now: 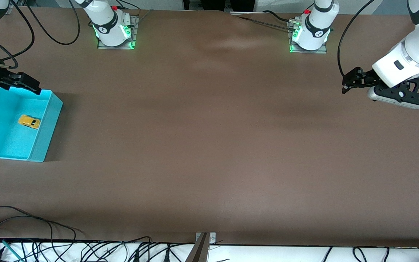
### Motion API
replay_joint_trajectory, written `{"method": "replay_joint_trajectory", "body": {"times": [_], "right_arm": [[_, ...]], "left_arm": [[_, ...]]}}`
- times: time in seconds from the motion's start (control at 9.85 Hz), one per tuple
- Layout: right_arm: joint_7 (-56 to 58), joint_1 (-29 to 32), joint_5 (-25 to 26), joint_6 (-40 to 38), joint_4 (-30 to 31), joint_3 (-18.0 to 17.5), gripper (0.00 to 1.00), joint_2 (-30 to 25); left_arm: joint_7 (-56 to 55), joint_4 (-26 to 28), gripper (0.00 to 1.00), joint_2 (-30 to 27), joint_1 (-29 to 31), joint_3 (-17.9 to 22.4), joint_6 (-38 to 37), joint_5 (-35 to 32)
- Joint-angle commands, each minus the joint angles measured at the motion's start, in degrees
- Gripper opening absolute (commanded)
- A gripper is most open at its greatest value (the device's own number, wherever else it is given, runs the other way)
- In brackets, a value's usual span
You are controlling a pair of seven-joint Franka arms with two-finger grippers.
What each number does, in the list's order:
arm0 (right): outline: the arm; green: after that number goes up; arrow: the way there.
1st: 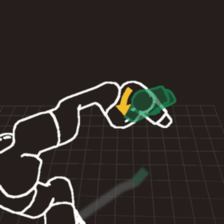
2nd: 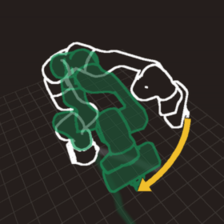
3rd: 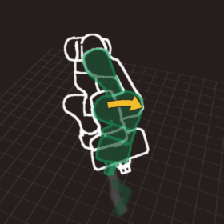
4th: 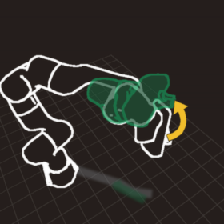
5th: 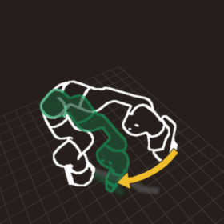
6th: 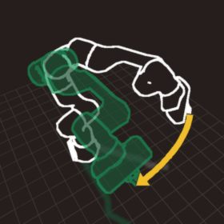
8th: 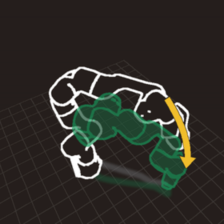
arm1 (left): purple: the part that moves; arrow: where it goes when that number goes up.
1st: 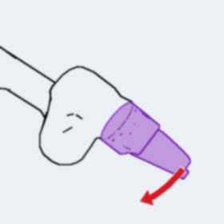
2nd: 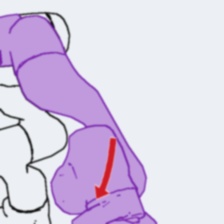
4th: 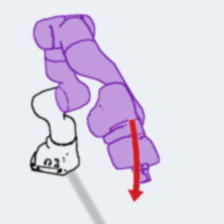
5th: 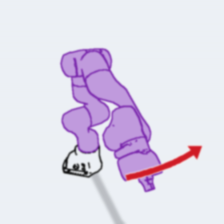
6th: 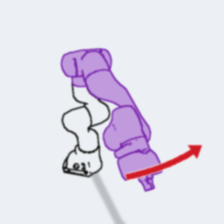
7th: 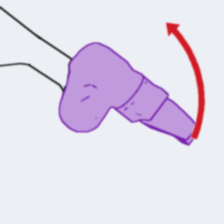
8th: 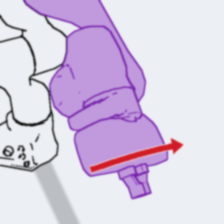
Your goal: Wind up and store yellow beetle car
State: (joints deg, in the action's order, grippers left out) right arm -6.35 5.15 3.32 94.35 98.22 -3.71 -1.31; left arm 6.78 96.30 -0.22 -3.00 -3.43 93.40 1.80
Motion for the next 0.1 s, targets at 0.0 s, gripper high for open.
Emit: {"method": "replay_joint_trajectory", "body": {"times": [0.0], "right_arm": [[-0.77, 0.21, 0.28, -1.10, -1.01, -0.34, 1.00, -0.10]], "left_arm": [[-0.71, -1.55, 1.00, 0.48, 0.27, -0.43, -1.29, 0.22]]}}
